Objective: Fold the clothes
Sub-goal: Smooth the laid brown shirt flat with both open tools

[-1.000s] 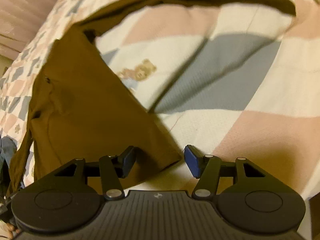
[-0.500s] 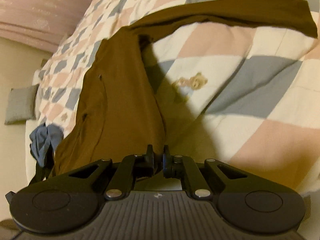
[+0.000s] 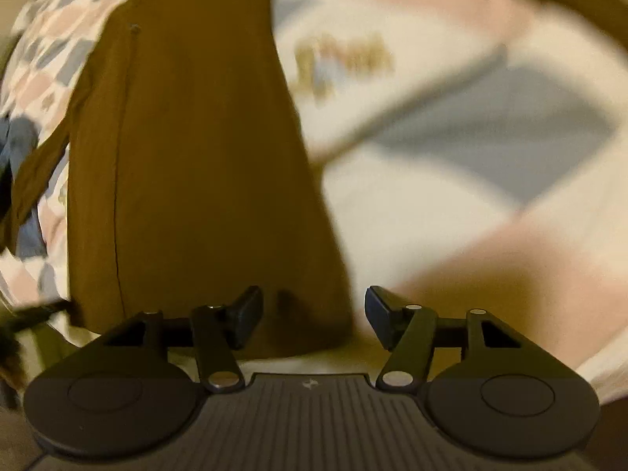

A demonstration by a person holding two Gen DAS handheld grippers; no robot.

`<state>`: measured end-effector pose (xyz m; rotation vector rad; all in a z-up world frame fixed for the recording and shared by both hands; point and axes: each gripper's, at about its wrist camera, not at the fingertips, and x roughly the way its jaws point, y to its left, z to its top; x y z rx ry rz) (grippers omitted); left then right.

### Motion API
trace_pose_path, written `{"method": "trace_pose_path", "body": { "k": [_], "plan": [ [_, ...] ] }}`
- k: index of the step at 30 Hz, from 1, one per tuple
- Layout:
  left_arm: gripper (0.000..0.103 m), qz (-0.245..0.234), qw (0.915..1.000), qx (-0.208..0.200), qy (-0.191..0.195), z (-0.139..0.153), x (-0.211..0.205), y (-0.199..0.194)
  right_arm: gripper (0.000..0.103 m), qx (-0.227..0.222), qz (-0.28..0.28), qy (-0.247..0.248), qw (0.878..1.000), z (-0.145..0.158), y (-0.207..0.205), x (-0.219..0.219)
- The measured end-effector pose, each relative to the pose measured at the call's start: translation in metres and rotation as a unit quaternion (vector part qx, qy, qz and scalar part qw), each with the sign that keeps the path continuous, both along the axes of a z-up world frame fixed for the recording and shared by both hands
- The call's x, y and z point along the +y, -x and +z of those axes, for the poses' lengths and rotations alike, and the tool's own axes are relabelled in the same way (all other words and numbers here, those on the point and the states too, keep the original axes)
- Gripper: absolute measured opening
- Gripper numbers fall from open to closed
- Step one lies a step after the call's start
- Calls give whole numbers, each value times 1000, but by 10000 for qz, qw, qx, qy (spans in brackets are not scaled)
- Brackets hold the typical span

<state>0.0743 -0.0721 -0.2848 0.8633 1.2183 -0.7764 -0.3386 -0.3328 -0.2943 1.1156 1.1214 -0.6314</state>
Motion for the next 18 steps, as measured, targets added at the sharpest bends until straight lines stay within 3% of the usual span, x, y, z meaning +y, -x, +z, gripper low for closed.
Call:
{"method": "trace_pose_path", "body": {
  "k": [3, 5, 7, 8, 11, 13, 14, 16, 18],
  "plan": [
    [27, 212, 9982, -282, 476, 46, -16, -32, 60, -340, -96, 476, 9982, 27, 6, -52],
    [28, 214, 9946, -419, 924, 66, -52, -56, 58, -486, 41, 881, 9949, 36, -11, -97],
    [30, 94, 9892, -355, 1420, 75, -100, -80, 38, -736, 319, 1164, 9900, 39, -44, -142],
    [32, -10, 9860, -269, 1648, 76, -128, -92, 34, -879, 472, 1303, 9864, 41, -63, -165],
    [37, -454, 9765, 53, 2106, 67, -219, -118, 33, -1322, 1139, 1705, 9698, 39, -142, -221],
    [43, -743, 9715, 253, 2236, 54, -276, -133, 34, -1345, 1405, 1797, 9643, 29, -192, -250],
    [49, -818, 9711, 347, 2214, 44, -301, -139, 35, -1429, 1412, 1761, 9636, 23, -217, -265],
    [50, -943, 9702, 543, 2164, 23, -350, -153, 48, -1679, 1288, 1654, 9633, 13, -252, -286],
    [53, -870, 9714, 791, 2065, -3, -386, -168, 53, -1867, 1178, 1524, 9634, -1, -280, -301]
  ]
}}
